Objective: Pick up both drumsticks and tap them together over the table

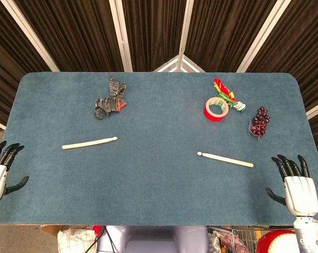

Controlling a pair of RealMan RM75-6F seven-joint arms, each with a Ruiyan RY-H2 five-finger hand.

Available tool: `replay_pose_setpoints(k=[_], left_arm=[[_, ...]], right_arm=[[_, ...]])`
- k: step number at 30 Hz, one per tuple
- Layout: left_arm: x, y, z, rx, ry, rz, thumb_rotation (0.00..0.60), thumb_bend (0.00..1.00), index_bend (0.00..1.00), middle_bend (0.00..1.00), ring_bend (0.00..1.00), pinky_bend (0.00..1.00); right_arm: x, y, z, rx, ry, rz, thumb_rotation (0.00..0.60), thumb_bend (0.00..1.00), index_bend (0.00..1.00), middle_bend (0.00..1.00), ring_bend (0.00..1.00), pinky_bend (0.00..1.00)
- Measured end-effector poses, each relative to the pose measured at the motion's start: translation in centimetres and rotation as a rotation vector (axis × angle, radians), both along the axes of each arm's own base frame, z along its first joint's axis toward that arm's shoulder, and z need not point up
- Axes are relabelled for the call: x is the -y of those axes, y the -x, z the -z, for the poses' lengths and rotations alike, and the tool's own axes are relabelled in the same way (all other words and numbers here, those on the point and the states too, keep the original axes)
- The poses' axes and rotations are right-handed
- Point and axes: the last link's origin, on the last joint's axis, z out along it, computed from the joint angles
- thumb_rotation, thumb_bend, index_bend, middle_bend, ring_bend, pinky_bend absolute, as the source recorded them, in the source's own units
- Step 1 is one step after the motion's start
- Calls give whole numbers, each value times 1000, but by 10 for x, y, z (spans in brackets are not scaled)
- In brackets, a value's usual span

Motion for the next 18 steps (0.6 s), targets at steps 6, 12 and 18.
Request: replay_pose_setpoints(k=[6, 12, 18], left_arm=[[0, 0, 2, -5, 11, -1, 600, 323, 164, 124, 0, 0], [2, -2, 0, 5, -1, 8, 600, 323, 164, 122, 0, 0], [1, -1, -2, 10, -4, 13, 600, 323, 164, 124, 0, 0]], right_arm=[[-1, 1, 1, -8, -3, 7, 600, 195, 196, 189, 204, 36], [-2, 2, 3, -17, -10, 23, 600, 195, 197, 191, 204, 36], [-2, -1, 11, -31, -8, 30, 600, 195, 223, 213, 234, 36]])
